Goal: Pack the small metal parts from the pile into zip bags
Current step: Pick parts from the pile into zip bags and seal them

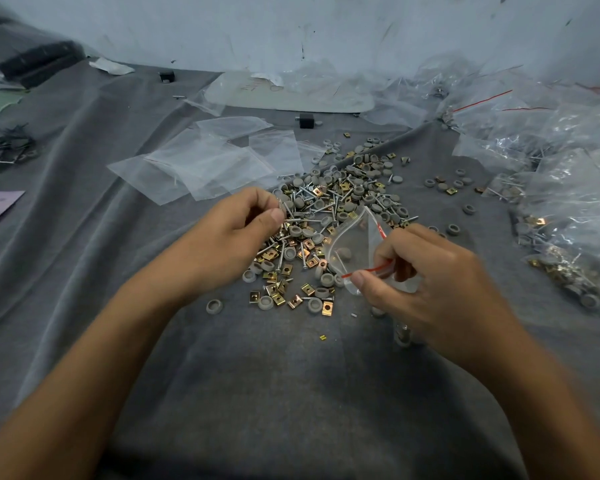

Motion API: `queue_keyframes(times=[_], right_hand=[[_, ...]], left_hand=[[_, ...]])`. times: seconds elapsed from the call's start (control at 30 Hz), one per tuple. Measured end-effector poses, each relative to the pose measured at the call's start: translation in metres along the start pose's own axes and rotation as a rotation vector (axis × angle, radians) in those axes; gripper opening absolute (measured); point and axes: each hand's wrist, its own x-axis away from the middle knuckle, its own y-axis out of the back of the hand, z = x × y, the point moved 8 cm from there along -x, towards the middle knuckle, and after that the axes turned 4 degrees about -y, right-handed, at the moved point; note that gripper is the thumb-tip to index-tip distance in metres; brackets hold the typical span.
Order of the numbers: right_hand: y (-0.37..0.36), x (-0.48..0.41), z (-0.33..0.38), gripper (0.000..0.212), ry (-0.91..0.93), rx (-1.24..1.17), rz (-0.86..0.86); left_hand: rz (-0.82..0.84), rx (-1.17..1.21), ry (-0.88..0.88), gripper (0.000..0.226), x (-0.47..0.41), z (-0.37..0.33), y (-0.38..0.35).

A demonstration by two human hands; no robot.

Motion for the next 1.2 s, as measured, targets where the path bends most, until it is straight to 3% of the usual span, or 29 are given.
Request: queue_keyframes(times=[0.3, 0.73, 0.9, 1.1, 1.2], right_hand=[[-0.003, 0.000, 0.001, 0.022, -0.014, 0.003, 0.027], [-0.005, 0.000, 0.003, 0.023, -0.002, -0.009, 0.024], [-0.006, -0.001, 0.003, 0.023, 0.005, -0.014, 0.028], [-0.004, 0.000, 0.002, 0.022, -0.002, -0.012, 0.006], [-0.003, -0.001, -0.002, 0.023, -0.019, -0.003, 0.012]], left_hand=[[0.058, 0.289, 0.011, 0.012, 0.001, -0.010, -0.016], [0.199, 0.206, -0.063, 0.007, 0.004, -0.020, -0.055], [0.183, 0.204, -0.110, 0.007, 0.004, -0.023, -0.056], [0.055, 0.019, -0.134, 0.016, -0.001, -0.018, -0.039], [0.050, -0.238, -0.105, 0.011, -0.001, -0.009, -0.024]])
